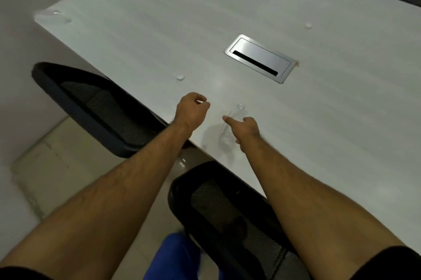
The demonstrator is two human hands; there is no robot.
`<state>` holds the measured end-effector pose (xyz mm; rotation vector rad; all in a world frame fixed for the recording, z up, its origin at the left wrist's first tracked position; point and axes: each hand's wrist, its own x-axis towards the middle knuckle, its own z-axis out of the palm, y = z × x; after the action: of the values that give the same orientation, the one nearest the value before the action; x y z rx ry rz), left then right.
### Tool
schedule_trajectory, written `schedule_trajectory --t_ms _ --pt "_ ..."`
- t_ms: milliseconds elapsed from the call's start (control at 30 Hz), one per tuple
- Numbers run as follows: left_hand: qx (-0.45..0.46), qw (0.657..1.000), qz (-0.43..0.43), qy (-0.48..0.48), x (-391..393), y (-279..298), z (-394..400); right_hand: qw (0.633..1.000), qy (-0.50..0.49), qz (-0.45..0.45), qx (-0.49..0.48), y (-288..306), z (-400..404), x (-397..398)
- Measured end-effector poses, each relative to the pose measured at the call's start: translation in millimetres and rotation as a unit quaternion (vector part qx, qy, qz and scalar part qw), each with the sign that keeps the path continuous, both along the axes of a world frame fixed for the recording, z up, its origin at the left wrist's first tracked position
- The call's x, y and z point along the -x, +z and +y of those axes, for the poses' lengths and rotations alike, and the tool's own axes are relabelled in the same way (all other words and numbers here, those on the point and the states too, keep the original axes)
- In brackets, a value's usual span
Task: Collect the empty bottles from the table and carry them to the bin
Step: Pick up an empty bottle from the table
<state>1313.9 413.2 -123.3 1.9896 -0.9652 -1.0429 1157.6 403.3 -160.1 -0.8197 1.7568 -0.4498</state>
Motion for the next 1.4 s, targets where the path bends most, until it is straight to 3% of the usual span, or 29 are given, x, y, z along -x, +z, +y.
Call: schedule_trajectory --t_ms 200,533,633,767,867,1000,1133,1267,1400 --pt "-0.026 0.998 -0.008 -0.054 -52 -20 -47 0.996 0.009 0.088 -0.018 -12 -25 -49" --pt "-0.043 0.968 -0.17 -0.182 -176 -52 -136 0.993 -0.109 -0.004 0.046 5 -67 -160" --pt "-0.031 0.936 -0.213 -0.277 -177 -63 -155 0.99 -0.133 -0.008 0.053 10 -73 -169" --pt "-0.016 0.866 -0.293 -0.404 -166 -66 -159 0.985 -0.16 -0.012 0.067 16 -66 -172" --pt "-0.021 0.887 -0.235 -0.398 -166 -54 -148 0.983 -0.169 -0.031 0.068 27 -52 -179" --pt "-0.078 0.966 0.002 -0.245 -176 -25 -127 0.977 -0.185 -0.06 0.084 44 -25 -188" --pt "-0.043 0.965 0.155 -0.209 -189 26 -97 0.98 -0.137 -0.081 0.12 68 11 -201" --pt "0.022 0.953 0.186 -0.239 -206 78 -49 0.982 -0.068 -0.069 0.162 98 50 -223" --pt "0.09 0.953 0.215 -0.192 -227 121 17 0.969 -0.052 -0.099 0.22 123 96 -255"
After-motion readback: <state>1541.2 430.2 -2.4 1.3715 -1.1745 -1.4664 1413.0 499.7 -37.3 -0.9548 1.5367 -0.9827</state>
